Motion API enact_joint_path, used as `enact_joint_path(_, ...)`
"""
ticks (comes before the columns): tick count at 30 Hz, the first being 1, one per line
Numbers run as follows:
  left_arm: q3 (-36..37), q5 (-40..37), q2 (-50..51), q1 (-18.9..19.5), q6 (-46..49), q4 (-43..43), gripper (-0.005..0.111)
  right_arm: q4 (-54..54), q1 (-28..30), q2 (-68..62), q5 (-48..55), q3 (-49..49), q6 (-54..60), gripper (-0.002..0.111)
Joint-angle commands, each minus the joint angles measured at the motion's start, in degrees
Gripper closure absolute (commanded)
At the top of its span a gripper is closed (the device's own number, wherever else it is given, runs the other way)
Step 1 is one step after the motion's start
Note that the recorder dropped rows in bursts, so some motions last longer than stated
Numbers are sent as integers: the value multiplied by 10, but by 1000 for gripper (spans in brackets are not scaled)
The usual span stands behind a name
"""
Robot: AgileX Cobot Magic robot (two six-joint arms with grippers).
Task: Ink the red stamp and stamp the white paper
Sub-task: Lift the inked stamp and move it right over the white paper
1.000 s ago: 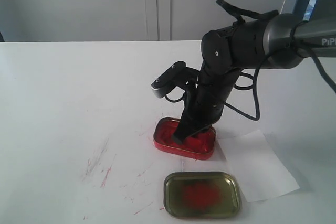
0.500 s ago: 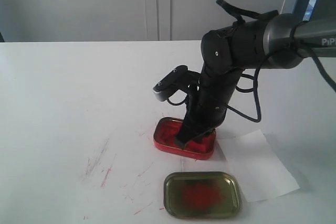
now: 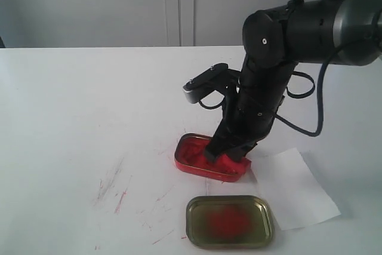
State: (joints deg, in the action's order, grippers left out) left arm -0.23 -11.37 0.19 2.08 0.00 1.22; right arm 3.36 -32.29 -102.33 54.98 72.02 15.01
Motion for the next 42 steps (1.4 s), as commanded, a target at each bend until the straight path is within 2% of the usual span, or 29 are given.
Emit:
enact_joint_path(1,2,-2,-2,0,0,5,107,-3,3,24,7,-26,-15,108)
enact_joint_path(13,2,-2,-2,0,0,5,107,-2,59,60,-2,-107,-35,108)
enact_joint_path(22,2,-2,-2,0,0,5,107,-2,94,85,-54,-167,-53,108)
enact_joint_path(31,2,-2,-2,0,0,5,107,-34,103,86,-131,-201,-81,108)
enact_joint_path(42,2,-2,-2,0,0,5,107,-37,103,76,-172,-208,-88,108)
